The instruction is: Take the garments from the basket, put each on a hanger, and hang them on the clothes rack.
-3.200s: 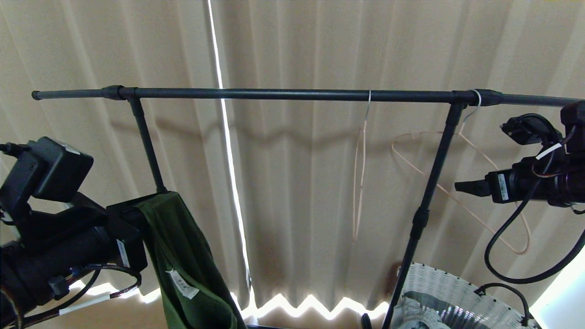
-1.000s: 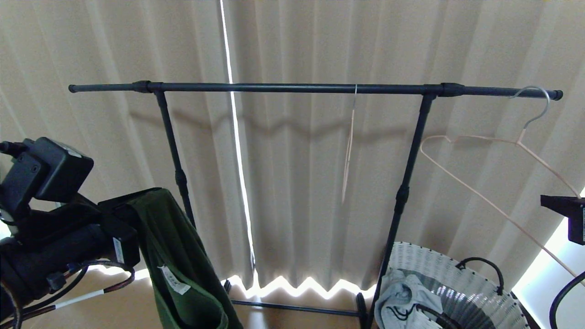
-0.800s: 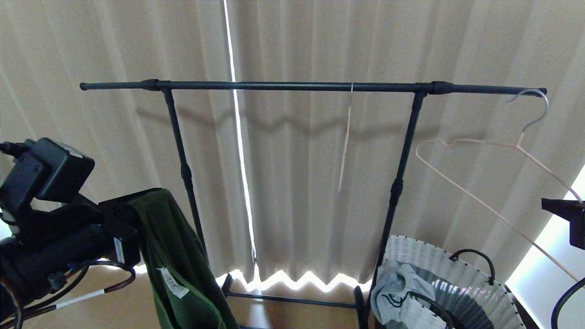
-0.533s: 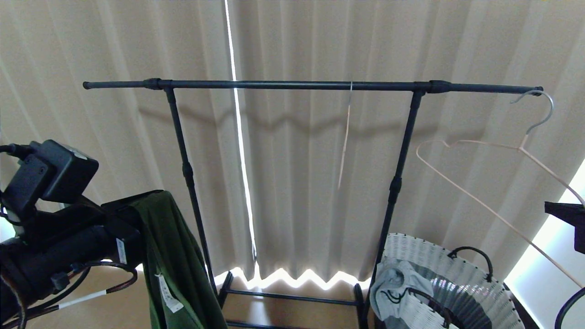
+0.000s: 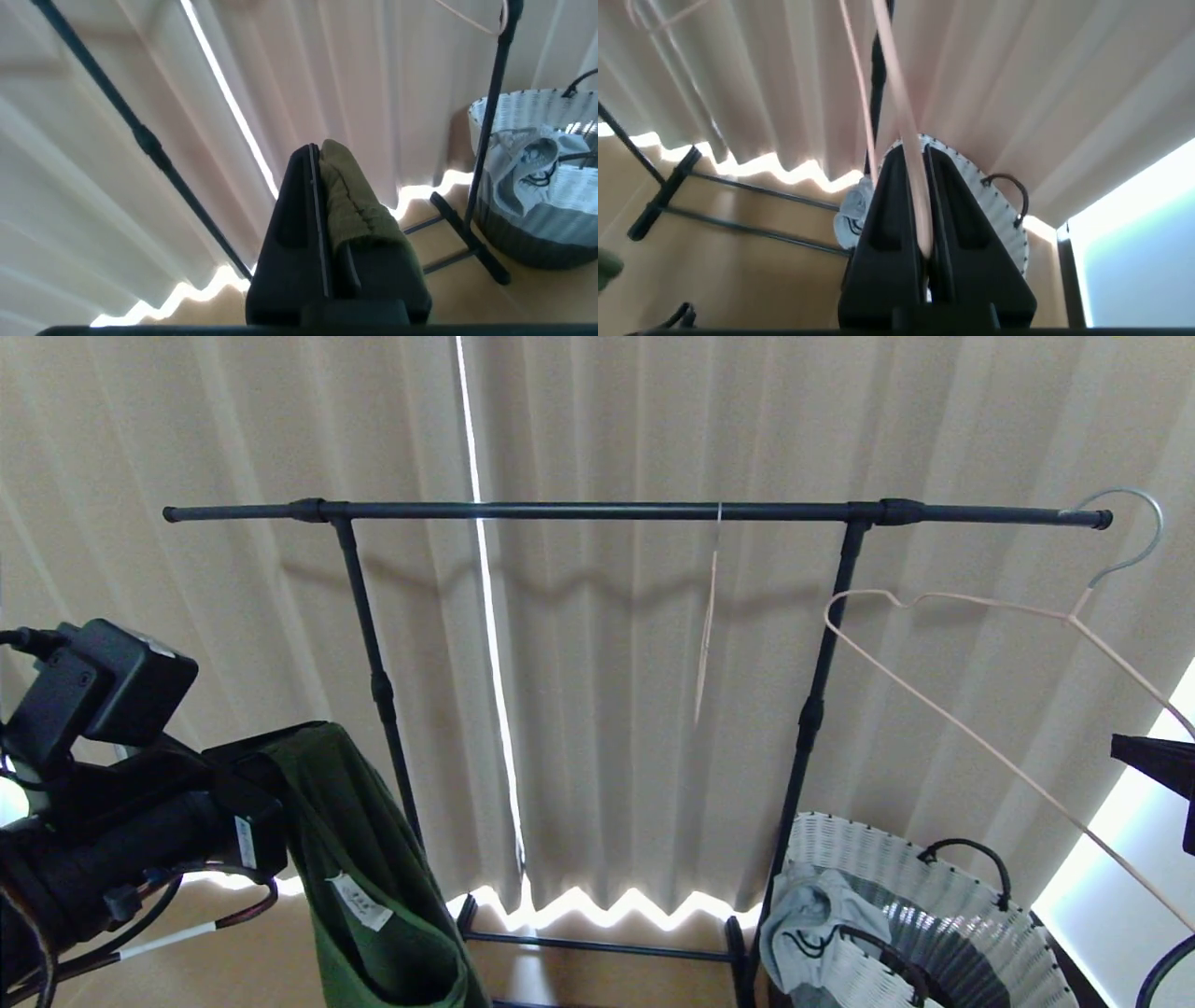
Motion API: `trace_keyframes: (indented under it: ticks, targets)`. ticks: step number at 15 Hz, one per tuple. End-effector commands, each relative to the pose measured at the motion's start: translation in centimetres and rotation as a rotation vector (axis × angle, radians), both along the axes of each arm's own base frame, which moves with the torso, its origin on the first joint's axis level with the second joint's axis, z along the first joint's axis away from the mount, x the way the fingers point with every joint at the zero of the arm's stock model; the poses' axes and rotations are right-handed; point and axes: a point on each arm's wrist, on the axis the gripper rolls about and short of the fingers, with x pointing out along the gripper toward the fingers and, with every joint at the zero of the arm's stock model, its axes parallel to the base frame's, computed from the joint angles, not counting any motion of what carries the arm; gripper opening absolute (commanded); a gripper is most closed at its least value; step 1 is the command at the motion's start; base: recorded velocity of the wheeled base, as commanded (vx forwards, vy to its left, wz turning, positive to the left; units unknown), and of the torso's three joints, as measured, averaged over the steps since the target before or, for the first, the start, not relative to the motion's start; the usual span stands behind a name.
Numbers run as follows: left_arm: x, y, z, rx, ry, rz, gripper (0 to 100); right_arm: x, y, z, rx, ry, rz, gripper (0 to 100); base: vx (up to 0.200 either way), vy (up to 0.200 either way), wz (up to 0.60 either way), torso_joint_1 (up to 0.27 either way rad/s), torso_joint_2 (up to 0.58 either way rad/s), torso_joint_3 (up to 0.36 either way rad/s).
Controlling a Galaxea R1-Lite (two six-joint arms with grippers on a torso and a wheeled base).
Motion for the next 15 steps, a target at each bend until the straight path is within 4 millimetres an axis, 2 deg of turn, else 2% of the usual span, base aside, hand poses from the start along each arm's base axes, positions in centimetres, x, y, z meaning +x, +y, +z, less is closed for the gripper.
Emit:
trace_keyframes:
  ticks: [1, 6, 10, 13, 15]
  targets:
    - [0.0, 0.0, -0.1, 0.002, 0.003, 0.003, 0, -0.1, 0.0, 0.0, 0.001, -0.001, 0.004, 0, 0.0, 0.2, 0.0, 0.017, 0.0, 0.002]
    - [0.3, 0.0, -0.1, 0.006, 0.006, 0.007, 0, -1.1, 0.2, 0.8, 0.021, -0.054, 0.063, 0, 0.0, 0.2, 0.0, 0.005, 0.0, 0.002]
    - [0.6, -0.1, -0.4, 0.019, 0.015, 0.006, 0, -1.5, 0.4, 1.3, 0.034, -0.082, 0.118, 0, 0.0, 0.0, 0.0, 0.0, 0.0, 0.0]
    - [1.4, -0.3, 0.0, 0.043, -0.003, 0.022, 0, -0.9, 2.0, 1.0, 0.047, -0.048, 0.264, 0, 0.0, 0.0, 0.0, 0.0, 0.0, 0.0]
    - [3.0, -0.8, 0.7, 0.061, -0.014, 0.082, 0, 0.1, 3.5, 0.4, 0.05, 0.002, 0.354, 0, 0.0, 0.0, 0.0, 0.0, 0.0, 0.0]
